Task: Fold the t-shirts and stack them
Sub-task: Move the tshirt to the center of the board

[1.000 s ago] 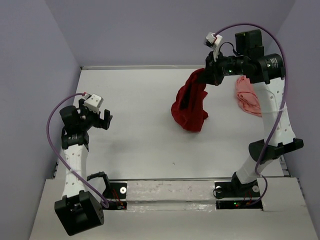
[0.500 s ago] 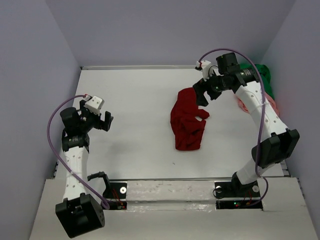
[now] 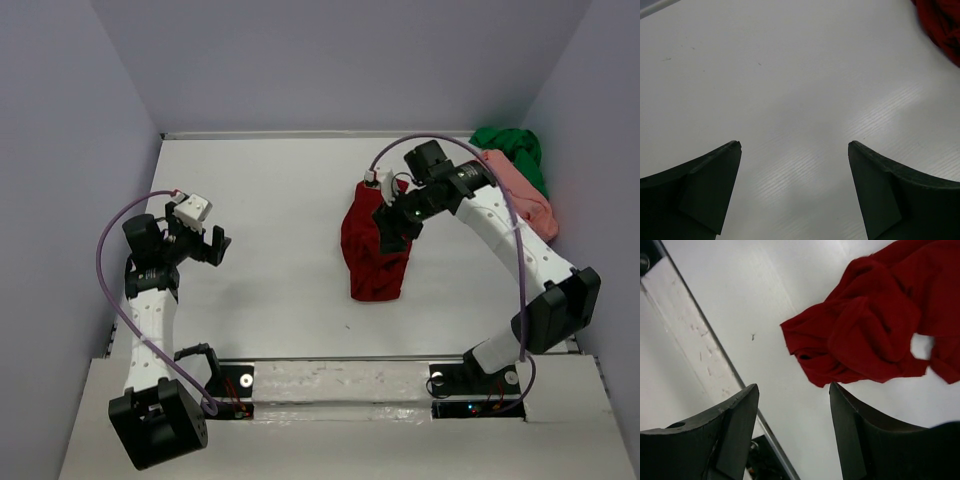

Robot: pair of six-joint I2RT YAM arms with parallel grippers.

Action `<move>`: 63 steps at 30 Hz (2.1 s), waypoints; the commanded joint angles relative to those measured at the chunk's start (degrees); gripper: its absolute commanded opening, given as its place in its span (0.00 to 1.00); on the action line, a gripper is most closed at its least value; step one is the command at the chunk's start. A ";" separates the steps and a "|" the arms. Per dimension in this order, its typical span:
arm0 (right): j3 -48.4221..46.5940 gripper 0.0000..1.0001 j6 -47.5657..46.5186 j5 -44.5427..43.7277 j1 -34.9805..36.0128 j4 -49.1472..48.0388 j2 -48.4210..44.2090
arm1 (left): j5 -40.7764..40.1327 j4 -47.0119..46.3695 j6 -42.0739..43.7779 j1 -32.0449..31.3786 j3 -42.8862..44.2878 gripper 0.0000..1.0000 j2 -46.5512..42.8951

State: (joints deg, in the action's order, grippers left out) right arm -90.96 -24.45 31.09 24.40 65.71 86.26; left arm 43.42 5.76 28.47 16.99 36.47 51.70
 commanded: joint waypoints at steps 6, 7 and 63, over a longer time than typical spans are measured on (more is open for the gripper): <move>0.18 0.67 0.10 -8.49 7.14 -2.87 9.53 | 2.20 0.57 1.06 0.14 0.89 0.99 0.06; -1.05 0.67 0.19 -9.46 7.93 -3.22 11.89 | 1.94 0.66 1.15 0.23 0.80 0.99 -0.11; -18.54 0.00 -1.66 -20.12 16.11 -0.68 31.70 | 0.97 1.18 4.05 0.15 0.18 0.99 0.50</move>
State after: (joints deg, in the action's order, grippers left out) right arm -102.19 -25.89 7.60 39.55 61.91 120.64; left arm 43.29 7.75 31.73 16.99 36.47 51.70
